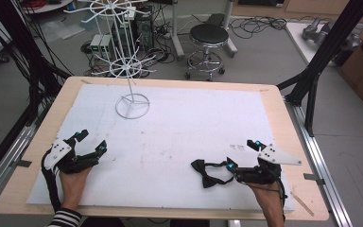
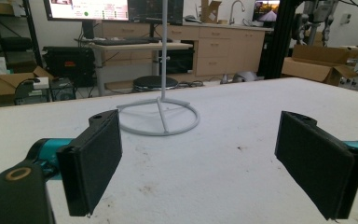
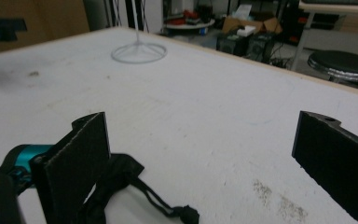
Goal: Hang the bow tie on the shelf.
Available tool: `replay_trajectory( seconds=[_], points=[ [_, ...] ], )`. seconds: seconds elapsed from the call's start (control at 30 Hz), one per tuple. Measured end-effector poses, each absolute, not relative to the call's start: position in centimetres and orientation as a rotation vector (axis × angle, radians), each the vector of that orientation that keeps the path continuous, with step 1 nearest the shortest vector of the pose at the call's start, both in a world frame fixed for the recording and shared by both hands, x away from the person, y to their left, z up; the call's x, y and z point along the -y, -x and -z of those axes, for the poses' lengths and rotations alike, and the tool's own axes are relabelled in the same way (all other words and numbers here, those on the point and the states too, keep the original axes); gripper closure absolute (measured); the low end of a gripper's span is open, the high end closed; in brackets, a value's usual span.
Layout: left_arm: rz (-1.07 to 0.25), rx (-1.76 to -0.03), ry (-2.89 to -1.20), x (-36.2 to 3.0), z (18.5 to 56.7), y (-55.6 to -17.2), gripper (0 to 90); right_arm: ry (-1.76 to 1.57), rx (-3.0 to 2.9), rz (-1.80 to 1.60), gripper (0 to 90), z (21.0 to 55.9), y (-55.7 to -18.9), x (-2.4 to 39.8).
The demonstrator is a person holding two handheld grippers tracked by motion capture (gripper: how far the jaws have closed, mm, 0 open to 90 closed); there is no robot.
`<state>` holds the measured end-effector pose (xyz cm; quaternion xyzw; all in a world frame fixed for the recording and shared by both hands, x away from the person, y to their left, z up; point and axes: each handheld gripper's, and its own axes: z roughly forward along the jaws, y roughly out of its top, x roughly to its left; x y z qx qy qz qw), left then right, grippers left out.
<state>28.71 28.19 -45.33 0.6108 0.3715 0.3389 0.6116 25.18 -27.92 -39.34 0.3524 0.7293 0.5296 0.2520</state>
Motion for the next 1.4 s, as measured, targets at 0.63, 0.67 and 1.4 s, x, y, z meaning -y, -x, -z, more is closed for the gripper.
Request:
replay_trajectory(
  seconds=[0.63, 0.67, 1.4],
  points=[
    [-0.783, -0.856, -1.409, -28.2, 45.3, -28.7, 15.1, -0.801, -2.483, -1.248, 16.9, 38.9, -25.0, 24.8],
    [-0.783, -0.856, -1.409, -28.2, 45.3, -28.7, 15.1, -0.778, -2.521, -1.223, 17.0, 38.9, -25.0, 24.4],
    [-0.781, -0.857, -1.407, -28.2, 45.3, -28.7, 15.2, -0.719, -2.768, -1.004, 34.7, 40.2, -26.3, 22.0]
  ],
)
